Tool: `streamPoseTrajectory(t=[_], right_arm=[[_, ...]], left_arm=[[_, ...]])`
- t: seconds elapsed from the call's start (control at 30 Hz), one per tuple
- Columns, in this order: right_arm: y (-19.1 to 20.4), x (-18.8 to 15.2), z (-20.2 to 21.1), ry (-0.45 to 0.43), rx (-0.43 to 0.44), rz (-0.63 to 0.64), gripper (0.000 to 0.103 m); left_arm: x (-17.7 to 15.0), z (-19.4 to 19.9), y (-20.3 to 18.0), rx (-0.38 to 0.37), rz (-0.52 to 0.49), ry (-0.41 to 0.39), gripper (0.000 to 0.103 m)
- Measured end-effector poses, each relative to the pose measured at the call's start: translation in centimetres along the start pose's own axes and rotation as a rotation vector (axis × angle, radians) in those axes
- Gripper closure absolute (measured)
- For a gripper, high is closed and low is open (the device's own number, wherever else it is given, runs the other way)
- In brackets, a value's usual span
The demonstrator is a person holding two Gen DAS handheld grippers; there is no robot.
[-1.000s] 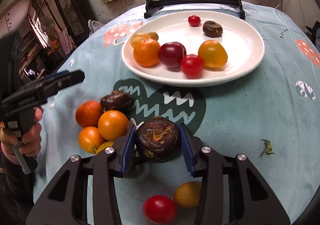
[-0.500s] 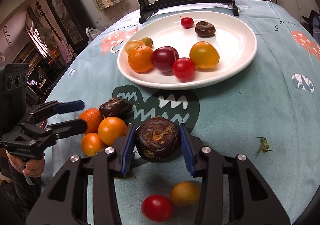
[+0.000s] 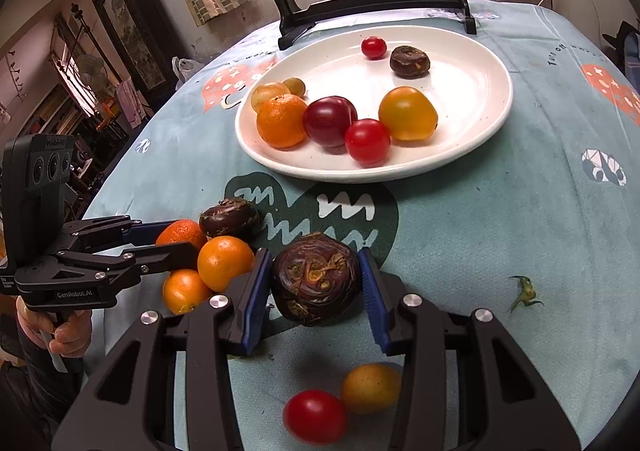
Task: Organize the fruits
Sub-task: 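Grasp a mandarin with the left tool while the right tool grasps a passion fruit, then place the mandarin on the plate with the left tool while the right tool places the passion fruit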
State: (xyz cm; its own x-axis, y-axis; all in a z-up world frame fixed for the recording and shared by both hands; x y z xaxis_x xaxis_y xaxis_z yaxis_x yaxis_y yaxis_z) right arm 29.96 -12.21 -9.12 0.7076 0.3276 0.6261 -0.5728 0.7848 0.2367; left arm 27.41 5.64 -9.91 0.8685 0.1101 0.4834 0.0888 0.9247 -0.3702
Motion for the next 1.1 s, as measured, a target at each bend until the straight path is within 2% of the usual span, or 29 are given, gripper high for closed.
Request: streamPoseTrajectory(t=[0.17, 0.33, 0.43, 0.53, 0.77, 1.1], right_arm=[[0.4, 0.6, 1.0, -0.059, 0.004, 0.023, 0.059], [-0.5, 3.1, 2.6, -0.192, -0.045, 0.02, 0.059], [-2.1, 5.2, 2.6, -0.242, -0.09, -0.013, 0.059], [-3.7, 6.7, 2.2, -0.269, -0.129, -0.039, 0.059], [-6.5, 8.0, 0.8, -0.268, -0.161, -0.089, 0.059], [-7.3, 8.3, -0.8, -0.25, -0.173, -0.088, 0.058]], left_arm=[[0.8, 1.4, -0.3, -0.027, 0.008, -0.078, 0.058], [3.1, 2.4, -1.3, -0.043, 0.018, -0.168, 0.058], [5.6, 1.9, -2.2, -0.023, 0.025, -0.198, 0.058], [8.0, 1.0, -3.2, 0.04, -0.004, -0.237, 0.058], [11.8, -2.2, -4.2, 0.103, -0.017, -0.237, 0.058], [13.6, -4.7, -3.8, 0.171, -0.001, -0.225, 0.056]])
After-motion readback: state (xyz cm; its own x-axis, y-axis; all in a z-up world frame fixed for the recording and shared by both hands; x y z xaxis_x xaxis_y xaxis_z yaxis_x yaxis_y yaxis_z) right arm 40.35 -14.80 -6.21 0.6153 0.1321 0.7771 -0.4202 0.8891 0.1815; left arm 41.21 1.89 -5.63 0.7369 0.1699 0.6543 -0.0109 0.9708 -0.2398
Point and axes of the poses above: each gripper's, at about its wrist camera, not at the fingertips, and z roughly against the way its jaws point, y to its left, x to its top, the point moved 5 cm from there along -z, roughly the way its jaws point, and after that the axes turned 6 degrees about z, right-handed, at the moved point
